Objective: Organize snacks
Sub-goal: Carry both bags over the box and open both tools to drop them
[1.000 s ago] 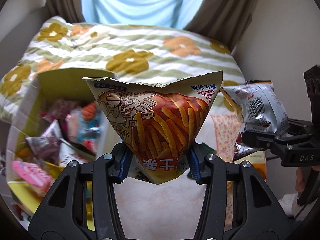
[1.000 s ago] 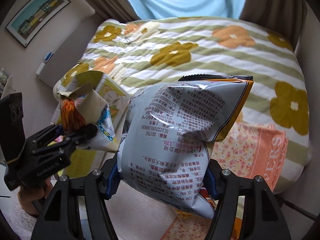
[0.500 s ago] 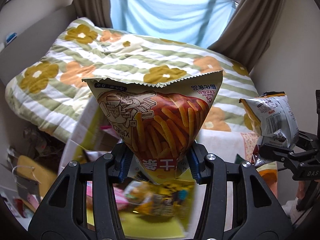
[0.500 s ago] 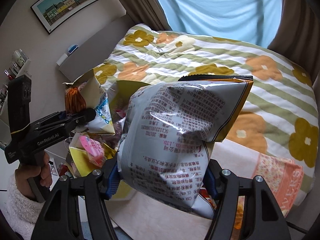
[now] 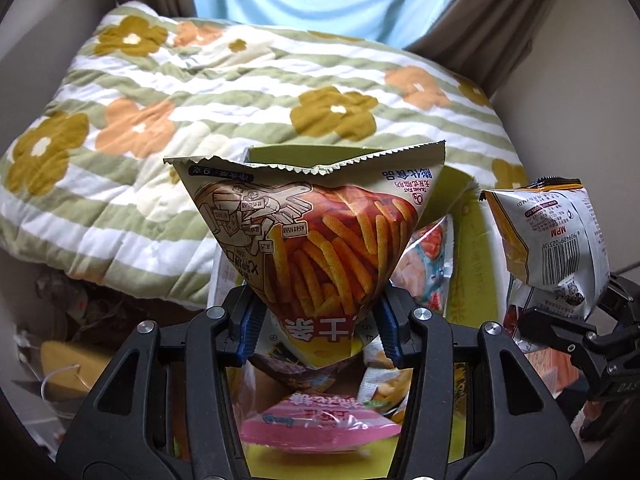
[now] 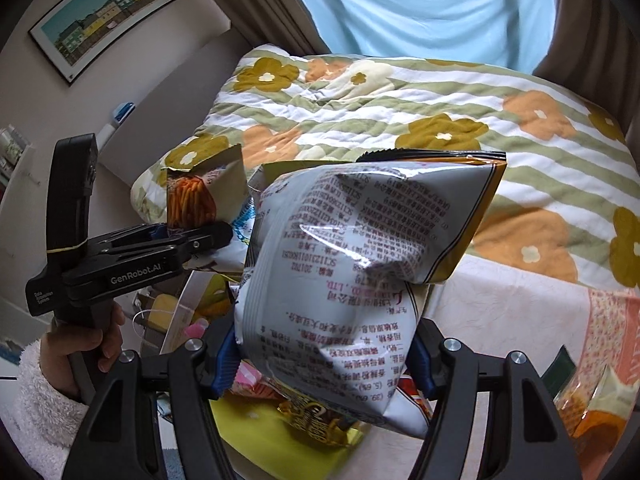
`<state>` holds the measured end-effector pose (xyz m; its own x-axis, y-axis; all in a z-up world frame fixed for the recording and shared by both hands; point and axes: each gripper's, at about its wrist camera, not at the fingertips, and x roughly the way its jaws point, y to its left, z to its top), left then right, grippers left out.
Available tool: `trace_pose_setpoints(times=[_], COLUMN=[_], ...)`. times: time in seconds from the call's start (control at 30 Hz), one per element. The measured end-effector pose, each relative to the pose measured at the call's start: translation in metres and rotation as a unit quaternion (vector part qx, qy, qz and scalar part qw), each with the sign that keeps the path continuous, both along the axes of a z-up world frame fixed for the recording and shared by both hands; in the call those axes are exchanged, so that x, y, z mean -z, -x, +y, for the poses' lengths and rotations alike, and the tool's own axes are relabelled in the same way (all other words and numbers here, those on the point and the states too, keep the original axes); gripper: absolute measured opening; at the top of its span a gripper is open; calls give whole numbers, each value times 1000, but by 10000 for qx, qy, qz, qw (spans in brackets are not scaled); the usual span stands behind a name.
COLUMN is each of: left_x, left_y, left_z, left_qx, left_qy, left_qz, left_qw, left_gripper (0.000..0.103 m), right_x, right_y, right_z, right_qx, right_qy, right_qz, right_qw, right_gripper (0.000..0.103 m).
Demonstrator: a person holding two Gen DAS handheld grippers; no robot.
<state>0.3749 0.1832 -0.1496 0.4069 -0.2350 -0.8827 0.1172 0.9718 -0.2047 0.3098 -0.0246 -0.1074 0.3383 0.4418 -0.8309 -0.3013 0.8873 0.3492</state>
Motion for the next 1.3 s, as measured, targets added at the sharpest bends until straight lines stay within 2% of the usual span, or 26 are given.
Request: trace_pose_setpoints(times=[0.1,0.13,0.23,0.4,0.57,0.83,0.9,0.97,1.03,1.3], left_x=[8,11,11,-3,-5,-5,-6,-7,-8,-13], left_y=[-10,-13,-14,5,27,42,45,48,51,68], left_z=[1,0,-2,7,18,26,28,30,32,33], left_qx=[165,206,218,145,-75,-337,-380,-421,-460,-445], left_qy=[-27,-47,-230,-49,80,-7,-57,-74,-67,-64], left_qz=[91,145,113,-132,-129,-141,-158,-170,-178,-265], left_qw=[9998,9997,9994,9998,9999,9993,9991,9989,9988,9986], left_gripper=[48,55,102,103,103,103,103,103,103,103], right_x=[6,8,9,10,12,16,16,16,13,10], right_y=[2,2,2,-2,-6,-6,-6,-4,2,23], right_z=[1,2,1,-1,5,17,23,28,32,26], right_qx=[186,241,325,363,245,34,-27,-60,-141,-29], right_qy=[24,56,172,296,351,426,495,627,617,687], right_qz=[134,174,235,205,131,93,37,-65,-244,-402], right_qw=[9997,9995,9990,9987,9990,9990,9988,9980,9977,9968], right_gripper=[64,64,64,64,64,64,68,93,101,102])
